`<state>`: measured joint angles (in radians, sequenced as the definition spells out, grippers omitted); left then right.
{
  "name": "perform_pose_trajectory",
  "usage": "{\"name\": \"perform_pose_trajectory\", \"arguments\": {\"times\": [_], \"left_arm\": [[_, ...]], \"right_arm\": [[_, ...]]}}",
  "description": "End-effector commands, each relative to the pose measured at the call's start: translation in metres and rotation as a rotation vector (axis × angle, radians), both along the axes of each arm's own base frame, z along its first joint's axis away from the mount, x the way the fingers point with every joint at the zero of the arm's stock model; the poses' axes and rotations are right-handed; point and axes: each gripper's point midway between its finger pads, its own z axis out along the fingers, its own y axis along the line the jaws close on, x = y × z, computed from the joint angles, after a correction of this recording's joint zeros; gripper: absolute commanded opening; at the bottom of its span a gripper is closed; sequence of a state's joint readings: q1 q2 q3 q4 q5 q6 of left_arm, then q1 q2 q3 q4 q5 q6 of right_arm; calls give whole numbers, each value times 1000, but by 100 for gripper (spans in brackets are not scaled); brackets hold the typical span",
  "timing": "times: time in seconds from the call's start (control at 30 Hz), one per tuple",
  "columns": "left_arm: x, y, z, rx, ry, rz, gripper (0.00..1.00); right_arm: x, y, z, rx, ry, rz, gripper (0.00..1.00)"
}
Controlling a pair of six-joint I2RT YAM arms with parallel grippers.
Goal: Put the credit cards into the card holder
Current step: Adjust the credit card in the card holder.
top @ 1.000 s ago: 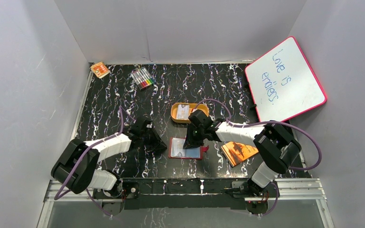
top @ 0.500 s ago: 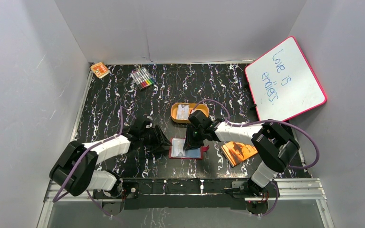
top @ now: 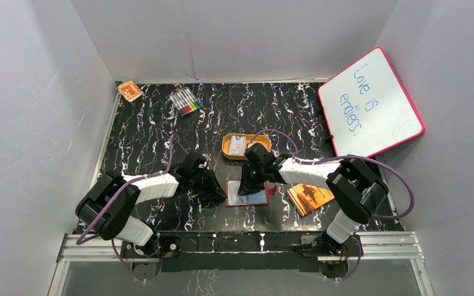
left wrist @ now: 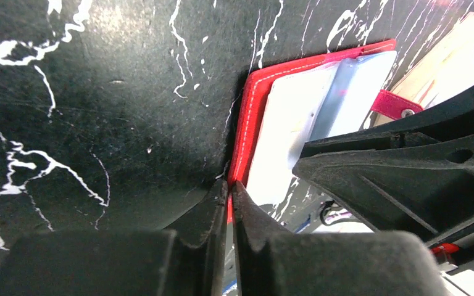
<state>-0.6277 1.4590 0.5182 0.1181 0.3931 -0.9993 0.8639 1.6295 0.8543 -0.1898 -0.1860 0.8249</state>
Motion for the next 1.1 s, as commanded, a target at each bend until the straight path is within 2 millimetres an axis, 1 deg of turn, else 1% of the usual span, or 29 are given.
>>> {"name": "perform_pose_trajectory", "arguments": {"times": [0.0, 0.03, 0.17, 0.27, 0.37, 0.5, 0.9, 1.07], "left_arm": [[-9, 9, -13, 57, 23, -10, 1], [-10, 10, -15, 64, 24, -8, 0], [-14, 17, -23, 87, 32, 0, 0], [-15, 20, -23, 95, 25, 10, 0], [-14, 21, -22, 97, 16, 18, 0], [-13, 21, -20, 95, 7, 25, 0], [-12, 15, -18, 77, 18, 12, 0], [-14, 10, -19, 67, 18, -3, 0]], "right_arm": [[3, -1, 3, 6, -20, 10, 24], [4, -2, 3, 2, -22, 7, 24], [5, -9, 5, -16, -44, -21, 24], [5, -15, 6, -32, -46, -37, 24], [3, -22, 4, -42, -32, -64, 27], [0, -27, 3, -29, -22, -92, 36], [-7, -20, -2, 11, 49, -114, 51], [-10, -13, -2, 51, 77, -112, 52]]}}
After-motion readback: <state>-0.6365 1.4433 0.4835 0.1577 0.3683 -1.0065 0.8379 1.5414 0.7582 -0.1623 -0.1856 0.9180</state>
